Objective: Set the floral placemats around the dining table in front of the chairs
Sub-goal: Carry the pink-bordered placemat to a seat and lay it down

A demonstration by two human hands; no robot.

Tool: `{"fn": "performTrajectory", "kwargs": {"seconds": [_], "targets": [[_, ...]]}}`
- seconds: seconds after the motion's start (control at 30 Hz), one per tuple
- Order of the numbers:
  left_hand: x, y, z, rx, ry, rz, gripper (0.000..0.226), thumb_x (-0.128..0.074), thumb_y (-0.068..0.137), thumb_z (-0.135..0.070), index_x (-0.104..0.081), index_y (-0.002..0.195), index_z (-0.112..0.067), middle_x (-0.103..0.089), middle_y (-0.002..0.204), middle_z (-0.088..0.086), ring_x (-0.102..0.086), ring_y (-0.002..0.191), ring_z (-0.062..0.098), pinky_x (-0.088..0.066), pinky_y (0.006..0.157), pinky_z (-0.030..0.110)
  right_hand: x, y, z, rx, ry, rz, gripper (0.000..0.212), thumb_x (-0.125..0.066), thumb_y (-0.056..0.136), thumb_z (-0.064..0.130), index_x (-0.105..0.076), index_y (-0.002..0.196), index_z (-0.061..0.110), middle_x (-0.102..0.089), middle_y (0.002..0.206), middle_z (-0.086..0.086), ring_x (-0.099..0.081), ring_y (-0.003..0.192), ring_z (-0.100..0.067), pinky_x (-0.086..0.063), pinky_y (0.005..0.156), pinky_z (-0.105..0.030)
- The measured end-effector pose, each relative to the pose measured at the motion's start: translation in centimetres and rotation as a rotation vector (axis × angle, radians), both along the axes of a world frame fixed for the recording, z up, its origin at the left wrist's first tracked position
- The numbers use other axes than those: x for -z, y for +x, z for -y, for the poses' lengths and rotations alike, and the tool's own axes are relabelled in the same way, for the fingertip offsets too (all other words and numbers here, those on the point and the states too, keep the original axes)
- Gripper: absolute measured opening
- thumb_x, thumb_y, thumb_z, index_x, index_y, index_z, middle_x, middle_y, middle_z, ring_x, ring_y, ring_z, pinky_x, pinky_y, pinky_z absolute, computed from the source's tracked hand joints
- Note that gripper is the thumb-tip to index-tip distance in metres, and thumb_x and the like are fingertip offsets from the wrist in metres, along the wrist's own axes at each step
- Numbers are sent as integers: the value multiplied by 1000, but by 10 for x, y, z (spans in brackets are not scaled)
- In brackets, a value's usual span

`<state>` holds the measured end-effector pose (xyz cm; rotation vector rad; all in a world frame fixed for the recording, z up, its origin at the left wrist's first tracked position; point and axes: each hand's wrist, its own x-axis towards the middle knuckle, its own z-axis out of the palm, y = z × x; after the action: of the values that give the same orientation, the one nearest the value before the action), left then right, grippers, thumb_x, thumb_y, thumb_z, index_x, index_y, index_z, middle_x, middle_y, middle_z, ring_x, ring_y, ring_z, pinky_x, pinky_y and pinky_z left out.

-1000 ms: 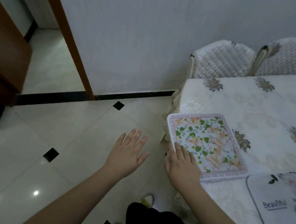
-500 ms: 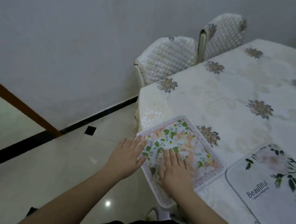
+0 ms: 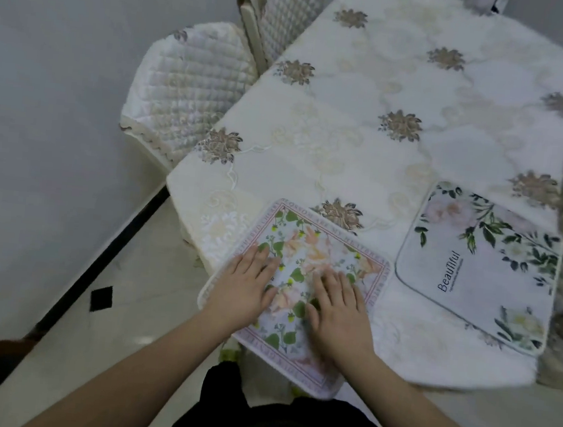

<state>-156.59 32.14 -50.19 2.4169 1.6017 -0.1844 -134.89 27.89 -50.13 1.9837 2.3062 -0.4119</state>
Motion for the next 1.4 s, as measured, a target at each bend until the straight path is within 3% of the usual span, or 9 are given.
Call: {"fn": "performTrajectory", "kwargs": {"seconds": [0.13, 0.4, 0.53, 0.63, 0.77, 0.9, 1.0, 1.27, 1.4], "targets": [[17, -14, -17, 155, 49, 32, 63, -29, 99, -51, -35, 153, -19, -32, 160, 9, -27, 148, 30, -13, 118, 44, 5, -15, 10, 206, 13, 12, 60, -27, 98, 47, -30, 153, 22, -28, 159, -4, -24, 147, -28, -5, 117, -43], [32, -44, -38, 419, 58, 57, 64, -33, 98, -59, -40, 151, -25, -21, 164, 8, -20, 150, 31, -16, 118, 49, 7, -51, 35, 462, 5, 16, 60, -31, 96, 49, -33, 151, 26, -34, 157, -3, -28, 146, -28, -8, 116, -42], [33, -50, -43, 383, -8, 70, 64, -30, 94, -65, -41, 149, -35, -24, 162, 13, -23, 148, 35, -30, 114, 57, 11, -51, 48, 587, -51, 43, 71, -13, 93, 61, -19, 156, 28, -16, 163, -5, -11, 150, -29, 0, 117, -41], [25, -48, -45, 306, -15, 48, 65, -34, 91, -71, -27, 151, -45, -1, 164, 24, 0, 150, 42, -11, 117, 54, 10, -48, 55, 652, -59, 45, 75, -9, 90, 67, -15, 156, 32, -11, 163, -15, -8, 150, -33, -7, 119, -47], [17, -42, -42, 219, -158, 47, 69, -41, 92, -68, -10, 152, -51, 30, 157, 24, 26, 145, 42, 5, 120, 52, 8, -40, 53, 714, -116, -27, 75, -25, 90, 74, -12, 154, 38, 4, 163, -18, -1, 150, -35, -3, 120, -47], [16, -42, -39, 85, -207, 24, 83, -42, 85, -77, -1, 152, -51, 26, 157, 29, 22, 146, 46, 1, 120, 53, 5, -37, 52, 760, -112, -113, 82, -38, 87, 74, -12, 155, 37, 5, 161, -23, -1, 150, -34, -5, 120, -45], [14, -43, -38, 9, -237, 99, 87, -51, 81, -75, -9, 153, -51, 13, 160, 27, 7, 149, 45, -9, 121, 52, 3, -35, 53, 809, -124, -161, 86, -43, 85, 74, -12, 155, 34, 0, 161, -21, -5, 149, -34, -5, 119, -44], [14, -43, -34, -64, -171, 214, 68, -54, 94, -55, -23, 153, -43, -3, 163, 24, -7, 151, 38, -15, 120, 49, 0, -30, 56, 832, -108, -229, 85, -46, 88, 68, -12, 155, 27, -2, 164, -9, -6, 150, -24, -4, 120, -43], [12, -42, -29, -82, -144, 231, 64, -52, 98, -43, -24, 155, -35, -4, 164, 21, -9, 151, 37, -14, 120, 50, -1, -30, 58, 921, -59, -410, 80, -49, 91, 60, -15, 155, 26, -7, 164, -1, -9, 150, -18, -3, 121, -43]]}}
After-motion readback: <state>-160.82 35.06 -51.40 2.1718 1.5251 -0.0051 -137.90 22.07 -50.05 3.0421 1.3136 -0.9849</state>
